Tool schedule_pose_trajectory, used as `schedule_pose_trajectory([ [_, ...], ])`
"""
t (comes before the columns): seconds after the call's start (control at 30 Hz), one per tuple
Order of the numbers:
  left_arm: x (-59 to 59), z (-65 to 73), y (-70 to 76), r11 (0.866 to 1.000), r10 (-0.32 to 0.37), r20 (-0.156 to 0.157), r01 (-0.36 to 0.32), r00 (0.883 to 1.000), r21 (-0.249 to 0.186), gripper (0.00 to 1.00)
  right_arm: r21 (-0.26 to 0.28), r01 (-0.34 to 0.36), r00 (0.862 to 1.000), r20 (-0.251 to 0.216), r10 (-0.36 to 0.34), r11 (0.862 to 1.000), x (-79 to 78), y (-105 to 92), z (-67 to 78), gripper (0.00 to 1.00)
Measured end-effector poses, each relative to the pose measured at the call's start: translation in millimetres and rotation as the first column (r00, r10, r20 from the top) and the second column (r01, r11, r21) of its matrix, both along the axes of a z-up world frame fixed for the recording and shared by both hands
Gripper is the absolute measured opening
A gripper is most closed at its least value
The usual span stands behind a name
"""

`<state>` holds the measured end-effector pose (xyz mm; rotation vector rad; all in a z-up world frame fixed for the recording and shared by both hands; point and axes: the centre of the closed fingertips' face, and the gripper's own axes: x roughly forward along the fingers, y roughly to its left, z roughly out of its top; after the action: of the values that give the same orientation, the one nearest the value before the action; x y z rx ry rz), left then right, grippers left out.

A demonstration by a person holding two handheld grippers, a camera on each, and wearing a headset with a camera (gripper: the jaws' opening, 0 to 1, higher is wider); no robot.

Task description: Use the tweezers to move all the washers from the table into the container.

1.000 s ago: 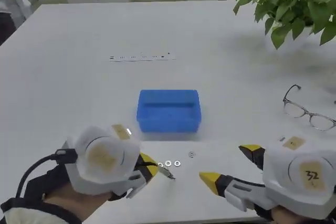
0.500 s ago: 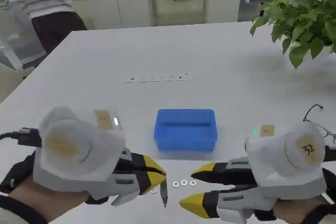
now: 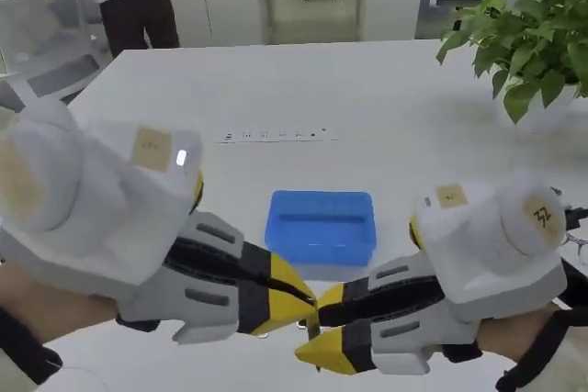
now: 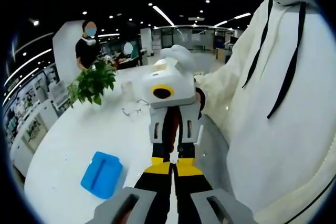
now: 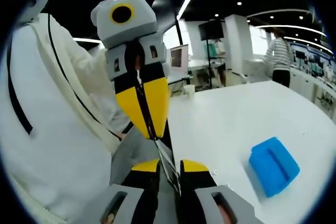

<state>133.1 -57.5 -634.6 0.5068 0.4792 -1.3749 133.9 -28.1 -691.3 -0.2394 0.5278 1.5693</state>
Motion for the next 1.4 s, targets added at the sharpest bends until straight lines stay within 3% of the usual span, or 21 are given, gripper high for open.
schedule_pose_trajectory([
  [0.17,0.1,-2.3,4.7,1.000,-0.003,-0.002,0.003,1.000,0.002,0.00,-0.008,-0.010,1.000,-0.001,0.010,1.000,-2.1,4.2,-2.5,0.06],
  [0.27,4.0,-4.6,7.7,0.999,0.041,0.004,-0.041,0.999,-0.014,0.00,-0.017,-0.008,0.998,0.056,0.009,1.000,0.5,8.3,-5.9,0.04],
  [0.3,7.5,-5.5,9.0,0.998,0.065,0.025,-0.064,0.998,-0.028,0.00,-0.014,-0.007,0.998,0.062,0.008,1.000,0.2,9.7,-6.6,0.03],
  [0.33,12.7,-5.2,10.3,0.993,0.108,0.041,-0.106,0.993,-0.055,0.00,-0.005,0.001,0.998,0.067,0.000,1.000,1.8,12.1,-7.2,0.03],
  [0.4,15.6,-4.6,12.5,0.983,0.157,0.027,-0.154,0.987,-0.101,0.00,0.007,0.017,0.998,0.060,-0.018,1.000,4.8,15.5,-7.0,0.02],
  [0.47,24.1,-2.2,20.4,0.952,0.254,-0.001,-0.250,0.967,-0.178,0.08,0.025,0.052,0.997,0.047,-0.053,0.998,11.9,19.5,-6.8,0.02],
  [0.57,42.2,-6.1,44.5,0.877,0.425,-0.004,-0.413,0.905,-0.247,0.24,0.043,0.105,0.993,0.051,-0.107,0.994,24.0,23.5,-9.3,0.02],
  [0.63,56.2,-17.7,72.9,0.784,0.580,0.003,-0.558,0.814,-0.273,0.29,0.054,0.146,0.987,0.058,-0.149,0.988,35.0,26.3,-14.4,0.02],
  [0.7,62.5,-25.0,91.4,0.718,0.664,0.016,-0.632,0.748,-0.292,0.37,0.064,0.160,0.985,0.052,-0.163,0.985,41.4,28.8,-17.8,0.01],
  [0.73,65.3,-32.1,106.1,0.665,0.723,0.021,-0.687,0.691,-0.292,0.40,0.070,0.177,0.982,0.050,-0.180,0.982,46.0,30.3,-19.1,0.01],
  [0.8,69.7,-39.2,127.6,0.583,0.801,0.049,-0.757,0.597,-0.294,0.50,0.100,0.203,0.977,0.050,-0.209,0.974,55.3,35.1,-19.7,0.01],
  [0.87,70.8,-49.5,149.0,0.542,0.840,0.144,-0.797,0.523,-0.268,0.62,0.119,0.217,0.973,0.055,-0.225,0.969,63.3,39.9,-22.1,0.01],
  [0.9,69.8,-56.2,153.8,0.519,0.854,0.135,-0.816,0.502,-0.254,0.65,0.117,0.218,0.971,0.072,-0.228,0.969,66.8,43.0,-25.3,0.01],
  [0.97,70.0,-69.5,163.0,0.456,0.890,0.106,-0.852,0.444,-0.259,0.68,0.110,0.223,0.969,0.084,-0.232,0.969,71.4,46.8,-30.8,0.01],
  [1.0,71.8,-77.5,165.9,0.417,0.907,0.068,-0.867,0.415,-0.273,0.71,0.106,0.225,0.969,0.080,-0.234,0.969,74.2,49.1,-34.8,0.02],
  [1.03,73.3,-82.9,167.4,0.395,0.916,0.048,-0.876,0.398,-0.278,0.76,0.107,0.232,0.968,0.074,-0.241,0.967,76.3,50.5,-37.0,0.02],
  [1.1,76.9,-96.0,174.2,0.333,0.940,0.013,-0.908,0.341,-0.253,0.83,0.111,0.246,0.965,0.067,-0.254,0.963,82.7,52.2,-43.4,0.02],
  [1.13,78.8,-101.5,175.9,0.315,0.946,0.005,-0.919,0.323,-0.236,0.84,0.108,0.252,0.964,0.063,-0.260,0.962,85.3,53.4,-47.6,0.02],
  [1.2,84.4,-102.3,180.7,0.296,0.955,0.043,-0.921,0.294,-0.253,0.84,0.099,0.256,0.963,0.060,-0.262,0.962,88.0,55.0,-54.6,0.02],
  [1.27,86.9,-104.8,183.5,0.289,0.957,0.075,-0.923,0.280,-0.252,0.85,0.089,0.255,0.964,0.056,-0.261,0.963,89.4,56.5,-60.0,0.02],
  [1.4,93.0,-119.0,180.9,0.305,0.952,0.087,-0.928,0.292,-0.212,0.89,0.096,0.271,0.959,0.054,-0.277,0.958,92.4,60.8,-64.6,0.02],
])
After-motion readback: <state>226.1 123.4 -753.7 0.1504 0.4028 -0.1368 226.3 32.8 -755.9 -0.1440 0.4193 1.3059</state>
